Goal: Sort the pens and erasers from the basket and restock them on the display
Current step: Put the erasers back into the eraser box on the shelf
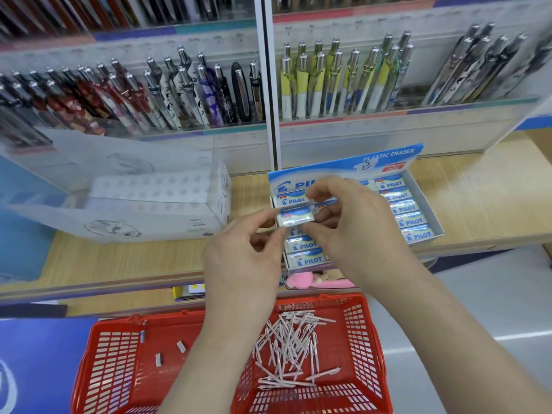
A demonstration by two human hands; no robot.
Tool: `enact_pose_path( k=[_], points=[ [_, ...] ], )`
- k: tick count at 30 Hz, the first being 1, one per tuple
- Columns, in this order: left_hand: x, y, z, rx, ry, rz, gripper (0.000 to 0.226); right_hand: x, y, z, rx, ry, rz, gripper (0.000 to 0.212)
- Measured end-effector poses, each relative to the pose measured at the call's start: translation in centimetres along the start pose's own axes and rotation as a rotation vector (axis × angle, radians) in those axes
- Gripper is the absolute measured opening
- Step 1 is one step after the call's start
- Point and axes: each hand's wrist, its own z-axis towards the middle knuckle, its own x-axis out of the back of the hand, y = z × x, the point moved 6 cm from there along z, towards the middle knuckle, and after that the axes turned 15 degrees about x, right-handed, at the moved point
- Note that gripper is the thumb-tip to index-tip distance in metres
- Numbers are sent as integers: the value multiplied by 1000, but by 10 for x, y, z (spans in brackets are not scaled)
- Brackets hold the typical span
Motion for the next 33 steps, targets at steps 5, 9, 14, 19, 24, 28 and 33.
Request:
enact_pose_path(
  k=[5,9,14,19,24,28,33],
  points=[
    [1,5,2,20,66,25,10,0,1,2,-12,-15,-61,23],
    [-2,8,5,6,99,83,6,-1,2,5,-32,13,-75,13],
    [-2,7,4,-33,73,123,12,-1,-1,4,-11,-14,-89,17],
    [21,-11,-25,-167,64,84,26,11,-23,-4,121,46,-135,8],
    [68,-85,-49,-74,96,139,21,3,-68,-27,269,27,-32,7],
    [104,-174,-69,118,51,270,24,-42,-101,-52,352,-126,5,12],
    [154,-296,-95,357,-30,365,25,-153,-116,-91,364,-375,17,5]
  ],
)
